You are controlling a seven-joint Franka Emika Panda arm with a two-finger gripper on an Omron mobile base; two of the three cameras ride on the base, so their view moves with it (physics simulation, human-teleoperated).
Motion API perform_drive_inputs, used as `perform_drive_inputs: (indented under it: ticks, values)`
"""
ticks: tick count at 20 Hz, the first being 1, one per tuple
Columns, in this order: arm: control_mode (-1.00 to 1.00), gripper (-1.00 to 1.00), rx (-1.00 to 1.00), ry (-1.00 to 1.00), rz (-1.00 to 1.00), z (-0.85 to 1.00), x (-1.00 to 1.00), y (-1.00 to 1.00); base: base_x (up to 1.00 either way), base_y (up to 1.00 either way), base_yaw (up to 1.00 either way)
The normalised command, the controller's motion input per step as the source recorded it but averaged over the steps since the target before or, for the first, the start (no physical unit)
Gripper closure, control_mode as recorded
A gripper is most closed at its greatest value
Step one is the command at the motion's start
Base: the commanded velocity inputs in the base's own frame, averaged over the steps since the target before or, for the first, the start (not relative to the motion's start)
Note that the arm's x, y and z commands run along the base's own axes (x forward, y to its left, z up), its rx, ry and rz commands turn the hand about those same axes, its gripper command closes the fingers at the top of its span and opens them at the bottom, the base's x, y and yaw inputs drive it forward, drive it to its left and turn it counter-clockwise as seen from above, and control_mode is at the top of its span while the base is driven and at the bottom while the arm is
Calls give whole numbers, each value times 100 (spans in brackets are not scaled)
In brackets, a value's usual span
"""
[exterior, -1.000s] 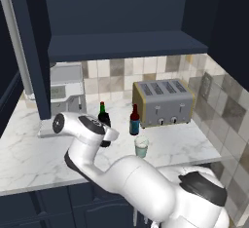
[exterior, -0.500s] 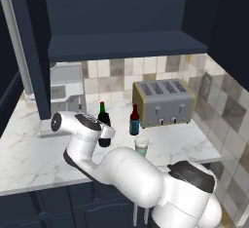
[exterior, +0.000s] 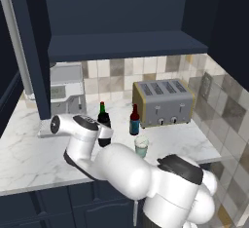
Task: Sort all alcoholic drinks to one cabinet, and non-alcoholic drinks to the other.
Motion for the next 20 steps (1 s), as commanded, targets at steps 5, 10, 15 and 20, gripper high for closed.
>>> perform_drive_inputs:
  ticks: [5, 10, 15, 20]
  values:
    - [-100, -100, -3, 0, 0, -18, 16, 8, 0, 0, 0]
    - [-100, -100, -3, 0, 0, -17, 16, 8, 0, 0, 0]
    - [-100, -100, -3, 0, 0, -15, 15, 5, 0, 0, 0]
    - [-100, -100, -3, 1, 0, -15, 6, 1, 0, 0, 0]
